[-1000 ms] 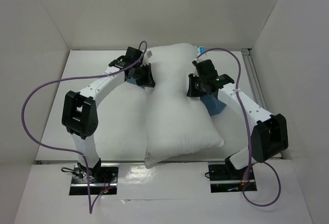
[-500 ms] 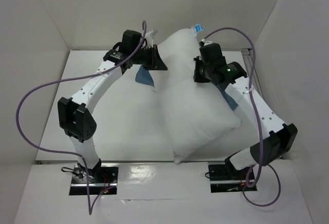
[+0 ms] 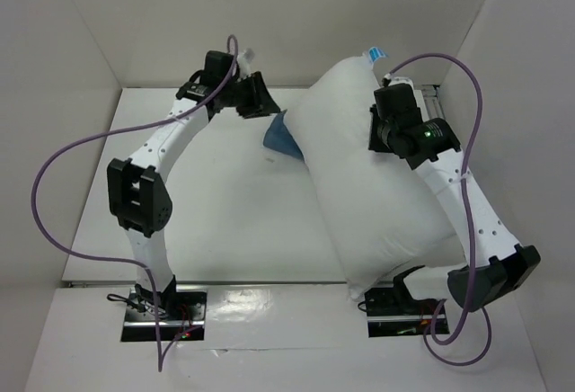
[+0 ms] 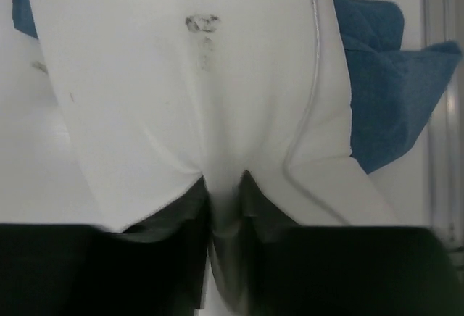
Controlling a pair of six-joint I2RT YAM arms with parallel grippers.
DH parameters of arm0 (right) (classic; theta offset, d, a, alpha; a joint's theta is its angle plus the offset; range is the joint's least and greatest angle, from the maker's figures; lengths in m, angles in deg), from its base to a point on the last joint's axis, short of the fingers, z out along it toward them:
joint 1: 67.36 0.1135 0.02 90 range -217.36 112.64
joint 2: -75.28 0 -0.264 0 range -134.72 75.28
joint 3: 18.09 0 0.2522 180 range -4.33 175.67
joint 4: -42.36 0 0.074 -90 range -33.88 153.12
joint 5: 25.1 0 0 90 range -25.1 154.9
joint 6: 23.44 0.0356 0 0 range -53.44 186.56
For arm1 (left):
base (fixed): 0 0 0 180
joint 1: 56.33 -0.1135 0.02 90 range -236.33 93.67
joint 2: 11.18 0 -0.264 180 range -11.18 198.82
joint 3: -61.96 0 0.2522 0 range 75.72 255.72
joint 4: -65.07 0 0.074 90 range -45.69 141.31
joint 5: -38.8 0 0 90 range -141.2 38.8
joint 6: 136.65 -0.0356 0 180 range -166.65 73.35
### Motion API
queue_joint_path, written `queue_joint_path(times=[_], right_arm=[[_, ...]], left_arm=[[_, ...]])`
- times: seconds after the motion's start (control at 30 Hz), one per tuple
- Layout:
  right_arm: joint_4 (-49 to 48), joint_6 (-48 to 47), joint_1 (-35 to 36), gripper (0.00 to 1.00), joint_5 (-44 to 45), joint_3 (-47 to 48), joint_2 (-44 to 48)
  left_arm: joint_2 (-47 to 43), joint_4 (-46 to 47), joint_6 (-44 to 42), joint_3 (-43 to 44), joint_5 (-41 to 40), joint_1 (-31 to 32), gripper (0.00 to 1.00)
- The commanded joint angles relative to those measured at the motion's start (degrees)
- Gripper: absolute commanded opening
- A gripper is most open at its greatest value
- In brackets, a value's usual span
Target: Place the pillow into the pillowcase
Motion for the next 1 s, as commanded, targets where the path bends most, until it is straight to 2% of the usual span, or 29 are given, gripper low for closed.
queue_joint_path(times=[0.0,0.03,0.07,0.23,0.4,0.47,0.6,0.67,0.7,0.77,0.8,0.83,0.87,0.97], right_arm=[[-1.0,-1.3,-0.9,0.61,3.5,1.8,-1.0],[-0.3,-1.8,-0.9,0.83,3.5,2.6,-2.0],[0.4,-1.8,-0.9,1.0,3.5,3.6,-3.9],[1.0,-3.2,-0.3,1.0,1.8,10.3,-8.0],[3.4,-1.9,4.6,1.0,0.1,14.4,-16.0],[3.4,0.0,5.2,1.0,1.3,12.3,-18.0],[0.6,8.7,5.2,1.0,12.3,3.1,-22.2],[-1.0,10.4,4.7,1.0,14.1,0.6,-23.7],[-2.0,10.4,4.7,0.94,13.6,-1.3,-24.9],[-4.0,10.4,4.2,0.65,11.9,-1.9,-25.5],[-4.0,9.6,4.2,0.24,11.1,-1.9,-25.5],[-4.5,9.1,4.2,0.06,11.1,-1.1,-24.9],[-3.8,9.1,4.2,0.0,11.1,-0.3,-24.3],[-3.8,7.3,4.2,0.0,11.7,3.1,-20.0]], left_arm=[[4.8,-7.8,1.9,-5.1,-9.2,-5.5,0.65],[5.3,-7.8,1.4,-5.7,-9.2,-6.1,0.71],[5.9,-7.8,0.8,-6.3,-9.2,-6.1,0.76],[13.4,-7.8,0.2,-3.9,-6.8,-6.1,0.79],[17.7,-6.6,2.2,-0.2,-7.4,-5.5,0.8],[19.8,-5.7,3.0,1.6,-8.1,-4.9,0.81],[24.6,-5.0,5.1,7.0,-8.9,-3.4,0.82],[26.6,-5.0,5.7,8.9,-10.4,-2.2,0.85],[29.1,-5.8,5.7,11.5,-11.0,-1.3,0.85],[31.9,-7.5,5.7,14.8,-11.6,-0.6,0.85],[33.0,-8.0,5.7,17.0,-11.6,-0.1,0.83],[33.8,-8.0,6.2,17.0,-11.6,-0.1,0.8],[34.3,-8.0,6.2,17.0,-11.6,-0.1,0.77],[34.3,-7.5,6.2,17.0,-11.6,-0.1,0.52]])
